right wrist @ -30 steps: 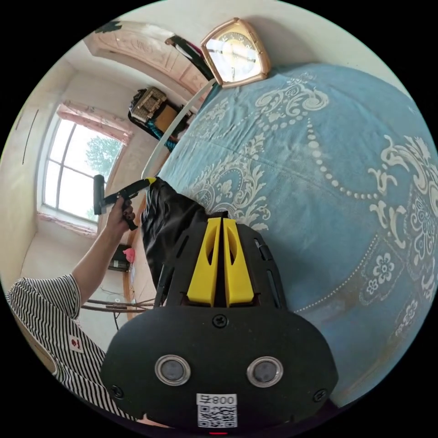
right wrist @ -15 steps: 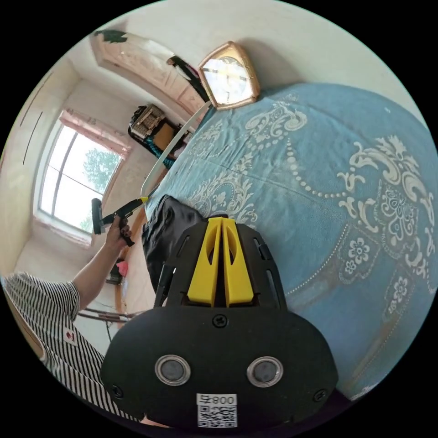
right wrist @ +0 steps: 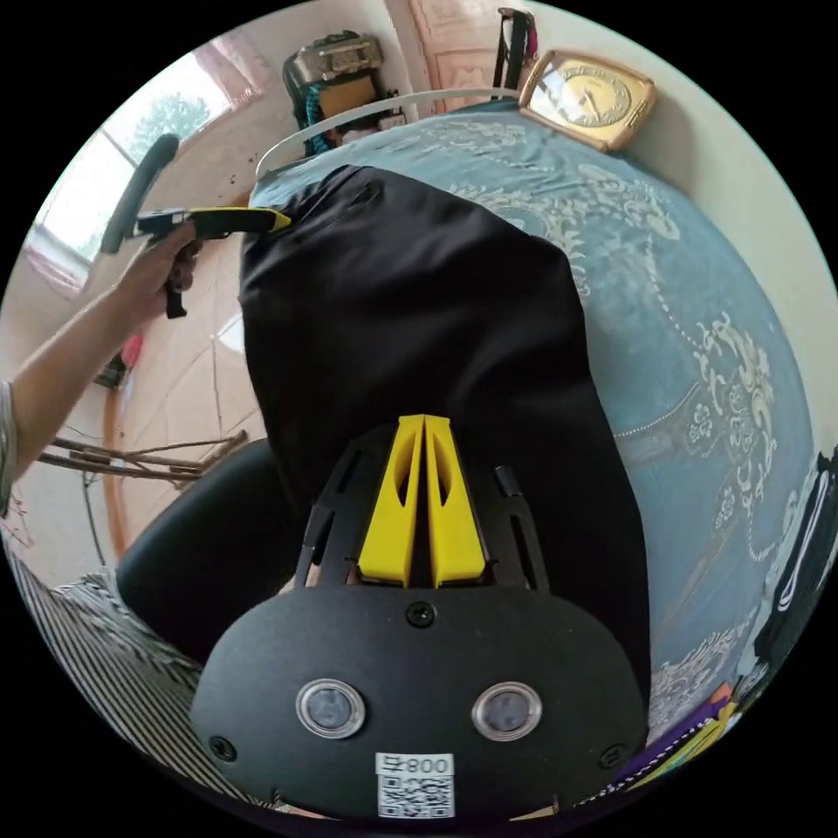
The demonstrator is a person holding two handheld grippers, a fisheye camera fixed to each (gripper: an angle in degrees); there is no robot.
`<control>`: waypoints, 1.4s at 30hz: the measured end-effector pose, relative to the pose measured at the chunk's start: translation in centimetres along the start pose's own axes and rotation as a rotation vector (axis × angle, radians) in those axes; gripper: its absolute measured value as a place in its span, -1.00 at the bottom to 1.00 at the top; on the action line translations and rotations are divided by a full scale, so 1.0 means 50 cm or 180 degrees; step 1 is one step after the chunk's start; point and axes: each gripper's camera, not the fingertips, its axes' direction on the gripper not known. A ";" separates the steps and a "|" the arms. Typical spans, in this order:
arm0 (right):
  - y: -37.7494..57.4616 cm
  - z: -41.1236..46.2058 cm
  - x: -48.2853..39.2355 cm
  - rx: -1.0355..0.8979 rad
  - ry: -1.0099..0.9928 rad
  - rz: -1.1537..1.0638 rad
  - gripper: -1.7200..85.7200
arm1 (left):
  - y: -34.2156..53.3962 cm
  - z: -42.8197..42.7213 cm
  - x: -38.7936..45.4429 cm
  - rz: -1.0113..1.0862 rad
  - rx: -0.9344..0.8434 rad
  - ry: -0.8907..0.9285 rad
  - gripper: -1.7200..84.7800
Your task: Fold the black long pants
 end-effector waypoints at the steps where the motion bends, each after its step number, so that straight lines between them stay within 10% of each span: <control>1: 0.026 -0.005 0.005 0.0099 -0.0155 0.0079 -0.96 | 0.011 -0.023 0.028 0.0028 0.0094 0.0148 -0.96; 22: 0.758 0.271 0.081 -0.0054 -0.0085 0.1928 -0.96 | -0.012 -0.034 0.574 0.0845 -0.0978 0.0542 -0.96; 32: 1.166 0.363 0.127 0.1119 -0.0433 0.3185 -0.94 | -0.103 -0.143 0.875 0.1339 -0.0752 0.1053 -0.95; 42: 1.514 0.452 0.168 0.2011 -0.0232 0.4113 -0.78 | -0.246 -0.113 1.519 0.2597 -0.1155 0.2021 -0.90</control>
